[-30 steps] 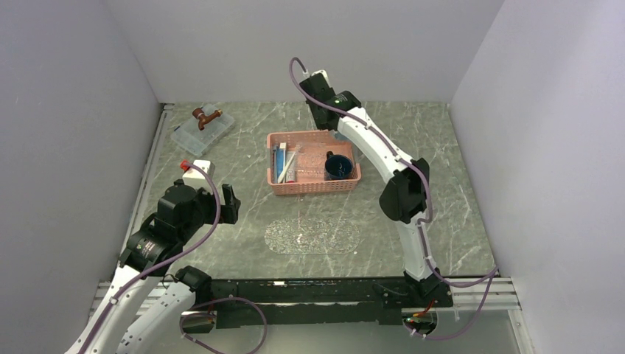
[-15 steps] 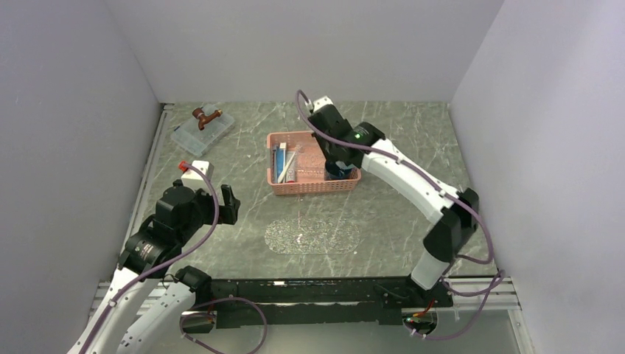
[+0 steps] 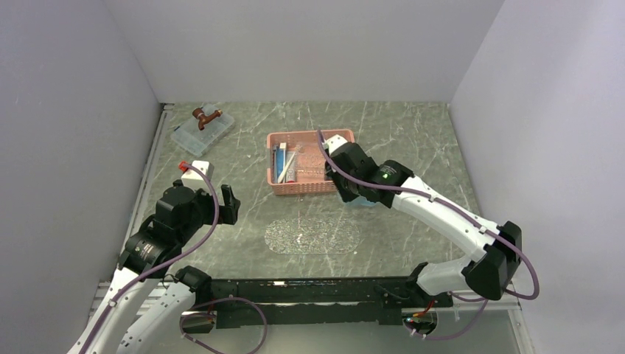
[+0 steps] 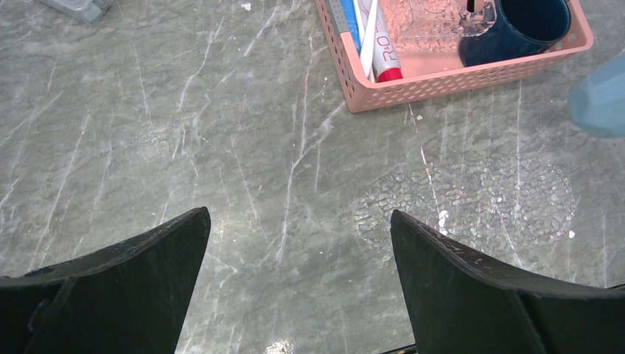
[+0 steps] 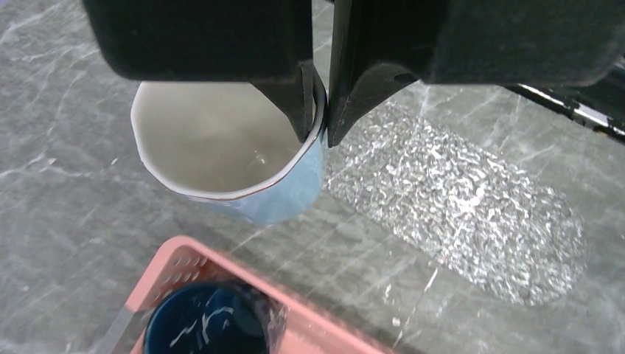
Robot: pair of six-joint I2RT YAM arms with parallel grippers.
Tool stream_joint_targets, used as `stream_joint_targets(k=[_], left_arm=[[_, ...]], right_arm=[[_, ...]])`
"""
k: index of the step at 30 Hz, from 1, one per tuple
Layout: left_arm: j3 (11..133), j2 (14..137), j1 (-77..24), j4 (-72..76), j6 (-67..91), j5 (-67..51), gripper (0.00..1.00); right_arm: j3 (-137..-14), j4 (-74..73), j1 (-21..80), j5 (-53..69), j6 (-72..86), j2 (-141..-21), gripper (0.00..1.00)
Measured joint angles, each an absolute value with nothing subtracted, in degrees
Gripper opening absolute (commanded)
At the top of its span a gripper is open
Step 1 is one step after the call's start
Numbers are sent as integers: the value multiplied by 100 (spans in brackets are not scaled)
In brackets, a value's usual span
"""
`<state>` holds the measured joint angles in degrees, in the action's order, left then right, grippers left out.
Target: Prepare toiletry sets of a toothbrush and toothpaste on the tray
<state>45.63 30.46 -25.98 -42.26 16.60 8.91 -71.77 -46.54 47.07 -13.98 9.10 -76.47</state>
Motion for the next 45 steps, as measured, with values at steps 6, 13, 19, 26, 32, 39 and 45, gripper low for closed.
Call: stream_joint_targets(k=[6,13,19,26,32,39,45], left_arm=[[4563,3046,-2598,-4226,1660,891,99],[4560,3046,-2598,-4226,1660,891,99],[4560,3048,-2598,-4226,1660,893,99],[4560,3052,-2598,-4226,1660,893,99],[4560,3052,-2598,-4226,1660,895,99],[4560,3052,-2598,-4228,1660,895,99],[4560,3052,-2598,-4228,1660,897,99]], right_arm=[[-6576,-4582,4827,-1190,1066,-7561,0],[-5942,-4530,5124,-1129,1363,-7432,0],[-5804,-4405,5433,-1170,1568,-7369,0],[-5736,-4278,5723,-1219,1697,-7367,0],[-5629,-4281,5872,-1406,1793,-7367,0],[-5448,-4278,5994,-1525,1927,-7358,0],[-5417,-4239,6040,-1603,1977,-7336,0]])
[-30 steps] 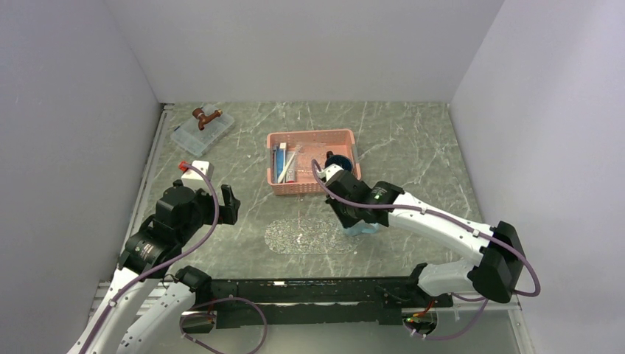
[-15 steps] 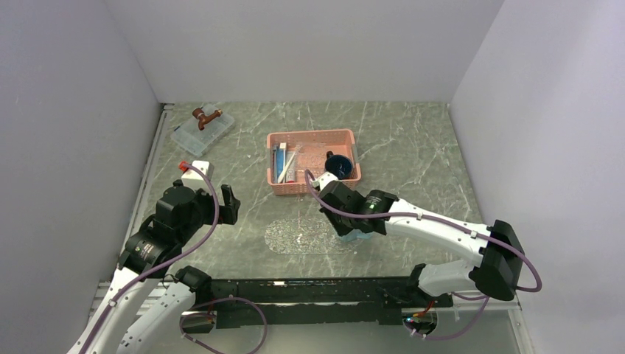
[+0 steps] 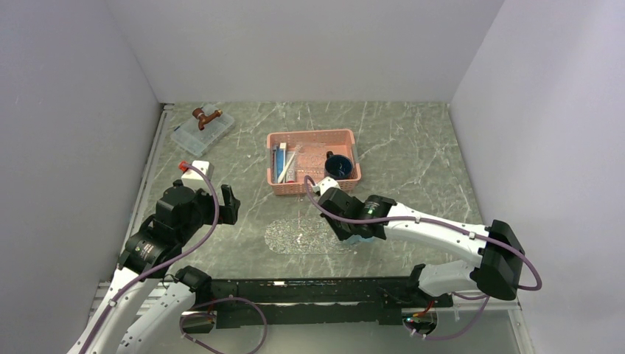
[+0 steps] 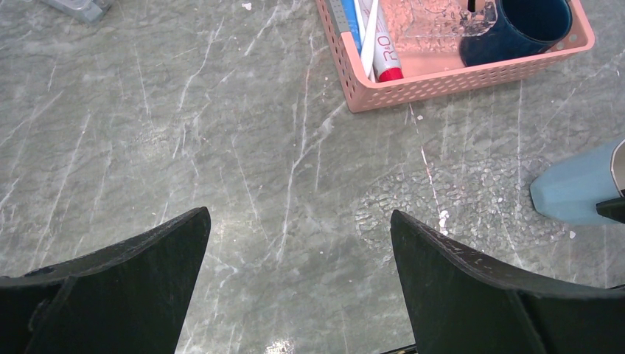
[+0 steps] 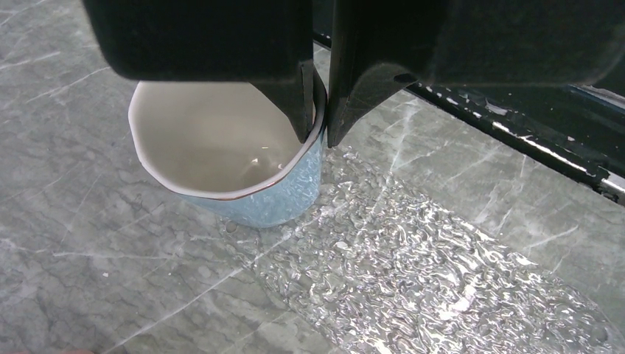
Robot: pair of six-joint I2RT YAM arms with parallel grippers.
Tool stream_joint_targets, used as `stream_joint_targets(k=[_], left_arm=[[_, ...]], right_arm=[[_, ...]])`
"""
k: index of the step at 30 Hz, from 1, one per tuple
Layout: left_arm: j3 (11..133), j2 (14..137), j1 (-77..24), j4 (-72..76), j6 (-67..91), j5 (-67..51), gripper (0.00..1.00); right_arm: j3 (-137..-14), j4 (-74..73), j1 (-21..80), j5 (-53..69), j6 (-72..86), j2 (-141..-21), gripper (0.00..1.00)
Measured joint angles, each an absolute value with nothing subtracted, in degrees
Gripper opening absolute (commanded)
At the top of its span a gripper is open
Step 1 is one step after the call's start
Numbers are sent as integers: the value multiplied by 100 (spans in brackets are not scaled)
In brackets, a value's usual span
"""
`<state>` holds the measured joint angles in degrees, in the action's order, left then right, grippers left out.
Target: Prepare toiletry sets of a toothbrush and toothpaste on the tray
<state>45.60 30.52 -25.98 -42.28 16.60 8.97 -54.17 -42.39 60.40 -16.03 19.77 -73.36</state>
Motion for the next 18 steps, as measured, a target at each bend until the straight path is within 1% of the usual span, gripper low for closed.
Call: stream_joint_targets(k=[8,18], left_arm=[[4560,3052,-2598,-4228,1660,897,99],[4560,3050,-2598,-4228,1660,897,99]], right_arm=[[-5402,-4217,6110,-1621,1979,-7338,1],[-5404,-4233,6224,-1660,2005,-7356,23]])
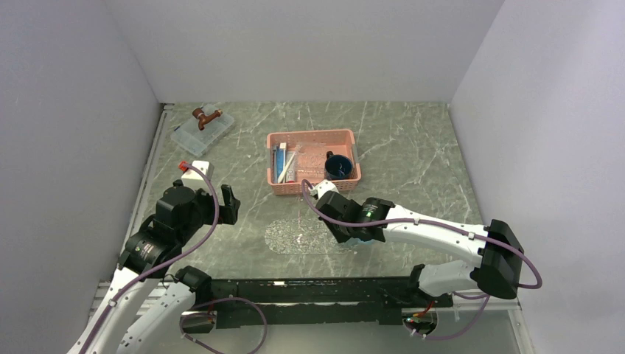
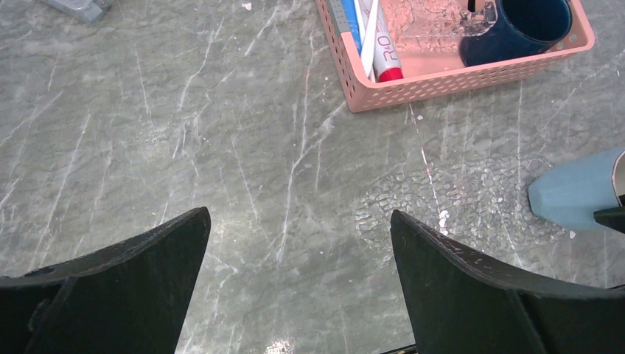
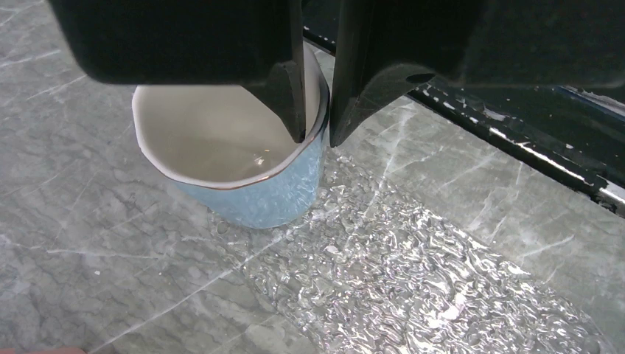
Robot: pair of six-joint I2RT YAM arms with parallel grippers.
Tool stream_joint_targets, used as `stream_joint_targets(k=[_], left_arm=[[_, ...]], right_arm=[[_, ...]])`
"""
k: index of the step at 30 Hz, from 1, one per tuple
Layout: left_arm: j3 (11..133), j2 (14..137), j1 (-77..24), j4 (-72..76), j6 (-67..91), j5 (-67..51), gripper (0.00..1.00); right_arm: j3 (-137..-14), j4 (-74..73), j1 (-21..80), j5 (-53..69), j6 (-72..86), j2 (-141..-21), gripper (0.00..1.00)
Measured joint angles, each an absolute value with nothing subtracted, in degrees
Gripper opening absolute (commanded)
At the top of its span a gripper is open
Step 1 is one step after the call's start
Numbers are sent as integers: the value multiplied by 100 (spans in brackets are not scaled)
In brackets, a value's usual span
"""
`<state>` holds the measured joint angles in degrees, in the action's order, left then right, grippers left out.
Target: Prepare toiletry sets of a toothbrush and toothpaste on the tray
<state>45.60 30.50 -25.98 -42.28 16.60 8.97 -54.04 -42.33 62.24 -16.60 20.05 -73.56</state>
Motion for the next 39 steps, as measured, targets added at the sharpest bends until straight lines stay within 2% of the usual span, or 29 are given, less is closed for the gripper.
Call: stream_joint_targets(k=[9,17,28,39], left_arm=[[4560,3050,-2598,-4228,1660,897,100],[4560,3050,-2598,-4228,1660,897,99],[4560,3046,-2598,-4228,1664,926,99],[4560,3068,-2598,-4250,1667,1020,99]], right_arm=[[-5478,-4357,6278,-1837,2080,-7349,41],[-5815,-4466,6305,-1929,2082,-7144,51],[-7253,-4648,6139,-2545,1861,-7592,57],[-8538,-4491,5006,-2290,2040,-9115,57]])
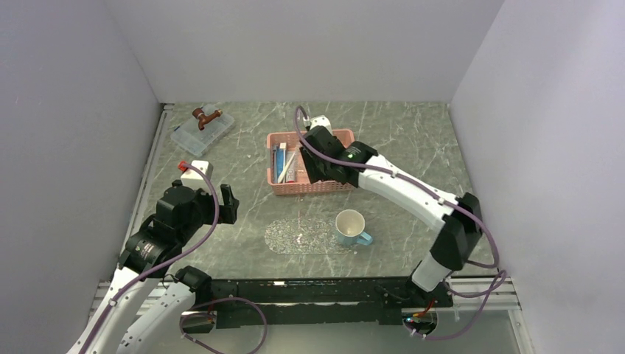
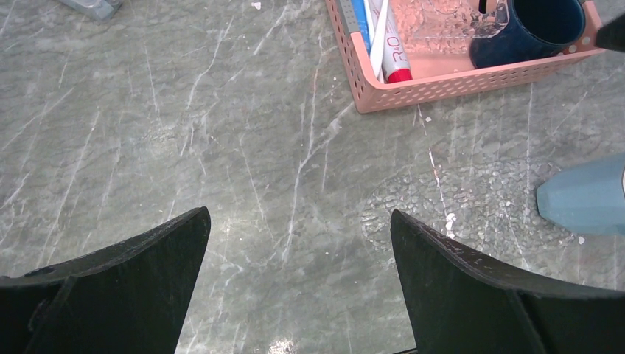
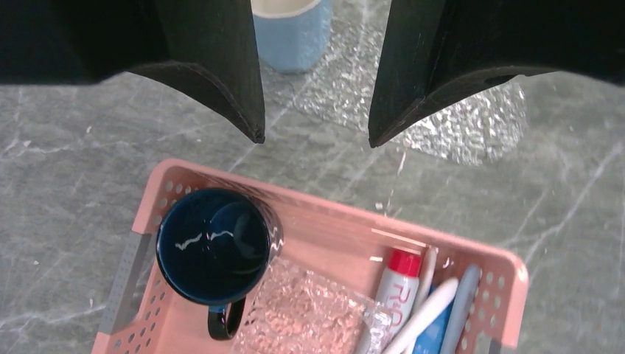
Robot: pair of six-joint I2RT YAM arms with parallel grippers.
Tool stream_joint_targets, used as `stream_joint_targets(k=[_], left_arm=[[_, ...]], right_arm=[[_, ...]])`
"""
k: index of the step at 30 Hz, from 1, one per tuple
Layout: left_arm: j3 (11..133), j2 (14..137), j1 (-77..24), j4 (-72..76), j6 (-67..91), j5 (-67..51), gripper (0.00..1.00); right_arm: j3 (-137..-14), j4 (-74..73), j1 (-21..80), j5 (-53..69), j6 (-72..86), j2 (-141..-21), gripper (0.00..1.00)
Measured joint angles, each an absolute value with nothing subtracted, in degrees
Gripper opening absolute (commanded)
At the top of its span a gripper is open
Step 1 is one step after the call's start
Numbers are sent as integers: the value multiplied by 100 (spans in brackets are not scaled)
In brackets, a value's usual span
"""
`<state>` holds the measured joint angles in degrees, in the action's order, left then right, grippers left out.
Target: Prepare toiletry sets of a toothbrush and toothpaste on the tray
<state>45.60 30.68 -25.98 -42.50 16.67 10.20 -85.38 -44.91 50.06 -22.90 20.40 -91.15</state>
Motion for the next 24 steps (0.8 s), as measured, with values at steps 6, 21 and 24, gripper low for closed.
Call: stream_joint_targets(k=[6,21,24], left_arm=[[4560,3063,-2598,-4252,1662,1013,100],[4554,2939,-2598,-4254,1660,991,99],[4554,2939,-2598,-4254,1660,989,99]], right_arm=[[-9166,-4453,4757,-2248,2521,-9946,57],[-9998,-4342,4257,-2255,3533,-11362,57],[-10232,-4327,4204,-2244,3662,-11592,57]])
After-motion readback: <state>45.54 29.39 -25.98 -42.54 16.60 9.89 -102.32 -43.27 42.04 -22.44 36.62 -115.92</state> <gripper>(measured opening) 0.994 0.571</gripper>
